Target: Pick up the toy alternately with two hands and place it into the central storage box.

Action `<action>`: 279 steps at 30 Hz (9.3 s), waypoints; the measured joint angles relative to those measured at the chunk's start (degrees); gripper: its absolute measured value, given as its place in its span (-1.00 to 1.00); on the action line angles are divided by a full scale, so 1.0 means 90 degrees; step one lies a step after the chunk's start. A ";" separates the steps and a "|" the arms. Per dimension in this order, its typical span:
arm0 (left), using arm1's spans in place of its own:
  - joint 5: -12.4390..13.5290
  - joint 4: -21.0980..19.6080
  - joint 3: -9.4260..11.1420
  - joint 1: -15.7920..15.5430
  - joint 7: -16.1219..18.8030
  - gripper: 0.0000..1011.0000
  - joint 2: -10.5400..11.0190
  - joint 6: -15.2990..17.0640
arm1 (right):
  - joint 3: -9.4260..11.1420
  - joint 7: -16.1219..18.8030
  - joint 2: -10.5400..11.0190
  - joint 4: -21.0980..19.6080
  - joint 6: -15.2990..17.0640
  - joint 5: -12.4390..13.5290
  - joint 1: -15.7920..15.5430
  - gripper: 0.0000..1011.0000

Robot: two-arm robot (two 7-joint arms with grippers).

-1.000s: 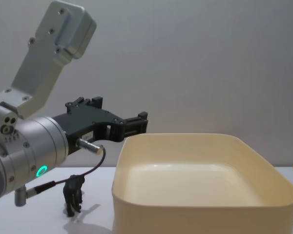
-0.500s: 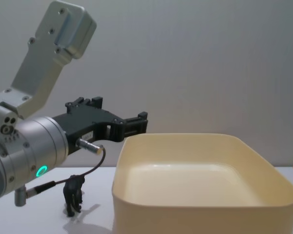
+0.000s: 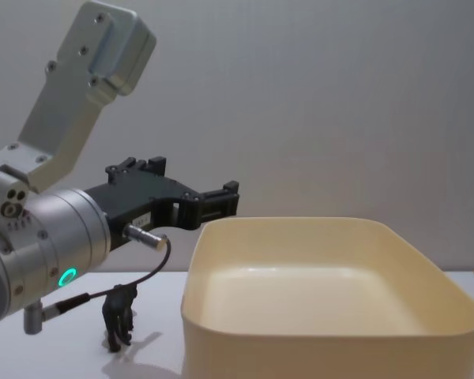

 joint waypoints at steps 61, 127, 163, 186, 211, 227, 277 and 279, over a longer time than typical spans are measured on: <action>0.0000 0.0000 0.0000 0.0000 0.0000 0.98 0.0000 0.0000 | -0.0448 0.0740 -0.0820 -0.0113 0.0810 -0.0029 0.1545 0.98; 0.0000 0.0000 0.0000 0.0000 0.0000 0.98 0.0000 0.0000 | -0.0595 -0.0473 -0.1176 0.1801 0.1064 -0.0735 0.2046 0.61; 0.0000 0.0000 0.0000 0.0000 -0.0001 0.98 0.0000 0.0000 | -0.0098 -0.0886 -0.0695 0.0230 0.0998 0.0144 0.1105 -0.32; 0.0000 0.0000 0.0000 0.0000 0.0000 0.98 0.0000 0.0000 | -0.0530 -0.0058 -0.1179 -0.0191 0.1868 0.0046 0.1835 -0.32; 0.0000 0.0000 0.0000 0.0000 -0.0001 0.98 0.0000 0.0000 | -0.1035 0.0222 -0.1813 0.0432 0.2256 -0.0596 0.2567 0.83; -0.0001 -0.0003 -0.0003 0.0000 -0.0002 0.98 -0.0003 0.0022 | -0.0557 -0.0137 -0.1284 -0.0170 0.2111 0.0042 0.2031 0.98; -0.0821 0.0261 -0.0409 -0.0235 0.0948 0.98 -0.0270 0.2881 | -0.0314 -0.0324 -0.1018 -0.0485 0.2038 0.0367 0.1748 0.98; -0.0886 0.0310 -0.0419 -0.0221 0.1036 0.98 -0.0296 0.2886 | -0.0313 -0.0324 -0.1017 -0.0487 0.2038 0.0369 0.1748 0.98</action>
